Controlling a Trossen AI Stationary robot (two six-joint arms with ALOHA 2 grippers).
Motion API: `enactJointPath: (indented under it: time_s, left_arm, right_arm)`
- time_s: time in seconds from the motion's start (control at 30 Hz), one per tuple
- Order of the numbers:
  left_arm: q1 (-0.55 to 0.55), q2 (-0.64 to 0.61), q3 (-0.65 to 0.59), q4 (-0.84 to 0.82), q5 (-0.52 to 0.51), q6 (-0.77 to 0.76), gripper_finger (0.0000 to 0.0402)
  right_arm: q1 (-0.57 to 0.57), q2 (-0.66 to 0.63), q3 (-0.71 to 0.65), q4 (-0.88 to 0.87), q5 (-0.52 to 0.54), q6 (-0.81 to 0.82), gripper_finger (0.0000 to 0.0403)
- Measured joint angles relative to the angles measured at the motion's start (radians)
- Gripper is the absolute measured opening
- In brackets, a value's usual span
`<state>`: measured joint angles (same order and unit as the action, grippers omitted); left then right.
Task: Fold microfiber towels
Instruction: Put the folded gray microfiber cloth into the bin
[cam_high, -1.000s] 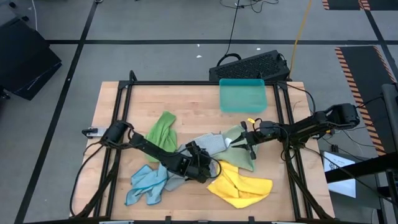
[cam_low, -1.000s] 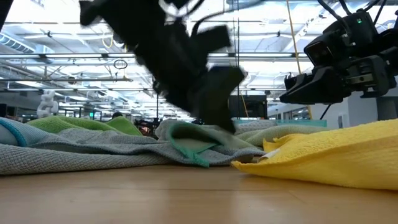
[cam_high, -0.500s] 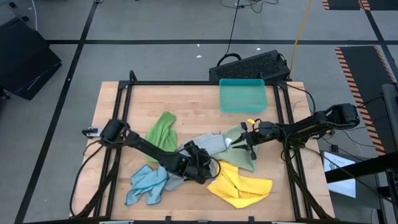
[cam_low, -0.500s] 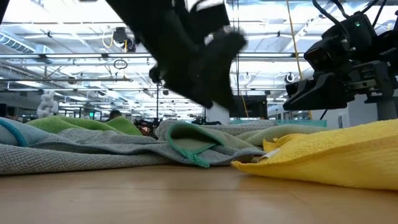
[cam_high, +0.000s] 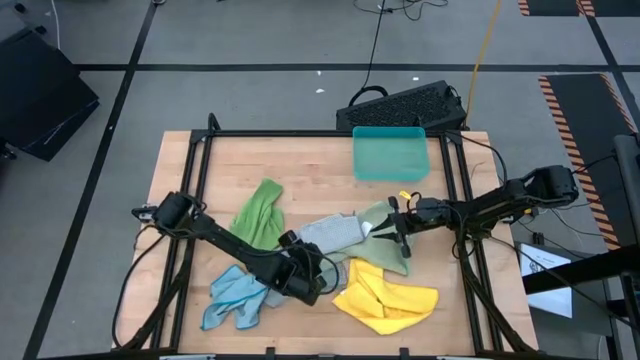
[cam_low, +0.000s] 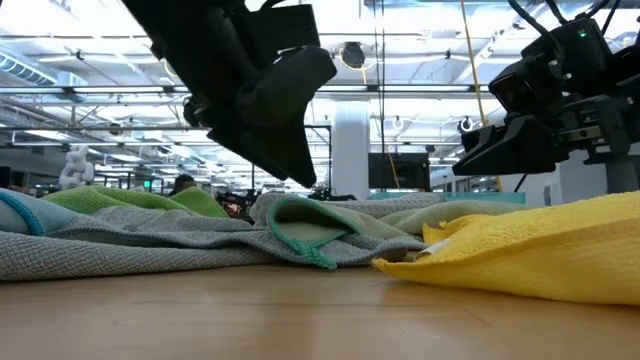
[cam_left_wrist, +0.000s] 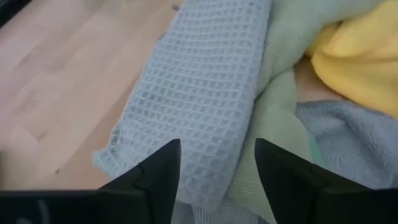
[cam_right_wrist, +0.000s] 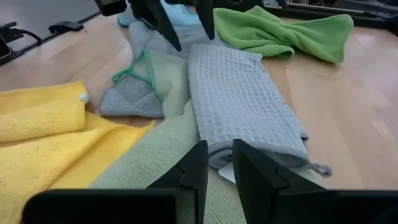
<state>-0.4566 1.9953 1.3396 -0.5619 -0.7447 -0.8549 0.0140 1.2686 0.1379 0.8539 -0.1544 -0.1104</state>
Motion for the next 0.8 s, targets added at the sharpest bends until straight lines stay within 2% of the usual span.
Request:
enactJointPath:
  time_s: [0.17, 0.47, 0.8]
  left_arm:
    - [-0.002, 0.001, -0.019, 0.002, -0.007, -0.062, 0.0215]
    - [-0.005, 0.003, -0.022, 0.013, -0.012, 0.077, 0.0269]
    - [-0.011, 0.069, -0.026, 0.093, -0.019, 0.385, 0.0226]
  right_arm:
    - [0.001, 0.0, 0.0, 0.001, 0.001, 0.009, 0.0068]
    - [0.001, 0.0, 0.0, -0.006, 0.0, 0.012, 0.0068]
    - [0.001, 0.0, 0.0, -0.02, -0.002, 0.012, 0.0068]
